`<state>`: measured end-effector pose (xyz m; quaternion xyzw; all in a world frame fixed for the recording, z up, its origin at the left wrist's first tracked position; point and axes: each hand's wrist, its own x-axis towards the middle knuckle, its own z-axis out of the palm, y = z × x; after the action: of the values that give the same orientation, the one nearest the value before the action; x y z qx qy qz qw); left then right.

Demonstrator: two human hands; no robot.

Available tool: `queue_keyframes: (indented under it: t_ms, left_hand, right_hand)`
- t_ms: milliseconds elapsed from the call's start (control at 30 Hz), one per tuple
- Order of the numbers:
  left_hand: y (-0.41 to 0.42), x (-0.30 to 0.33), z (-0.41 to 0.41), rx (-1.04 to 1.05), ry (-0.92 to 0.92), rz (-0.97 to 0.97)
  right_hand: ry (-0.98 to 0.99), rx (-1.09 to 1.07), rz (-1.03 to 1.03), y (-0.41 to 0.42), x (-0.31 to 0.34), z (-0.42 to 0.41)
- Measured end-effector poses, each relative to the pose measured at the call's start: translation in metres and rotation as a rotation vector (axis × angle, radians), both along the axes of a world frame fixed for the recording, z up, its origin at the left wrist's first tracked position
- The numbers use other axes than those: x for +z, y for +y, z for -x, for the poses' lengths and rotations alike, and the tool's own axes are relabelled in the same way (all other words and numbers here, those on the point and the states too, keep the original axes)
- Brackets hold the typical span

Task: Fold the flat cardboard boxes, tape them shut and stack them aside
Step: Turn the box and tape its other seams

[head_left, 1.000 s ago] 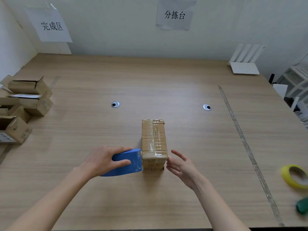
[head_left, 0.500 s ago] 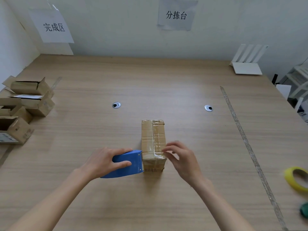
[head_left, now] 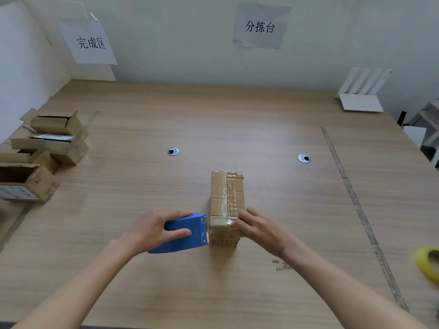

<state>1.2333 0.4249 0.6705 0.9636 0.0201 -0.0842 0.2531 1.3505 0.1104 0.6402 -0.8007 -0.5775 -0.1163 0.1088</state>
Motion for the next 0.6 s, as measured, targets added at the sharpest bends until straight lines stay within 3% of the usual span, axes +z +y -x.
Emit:
queue_keyframes:
  t_ms: [300,467,600]
  left_hand:
    - [-0.002,0.003,0.003,-0.033,-0.037,-0.049]
    - [0.0,0.001,0.007,-0.037,-0.067,-0.07]
    - [0.004,-0.001,0.008,-0.016,-0.052,-0.037]
  right_hand:
    - [0.257,-0.187,-0.051,0.034,0.025,0.014]
    - [0.256,-0.148,-0.011,0.065,0.019,0.023]
    - [0.249,-0.244,-0.071,0.067,0.011,0.026]
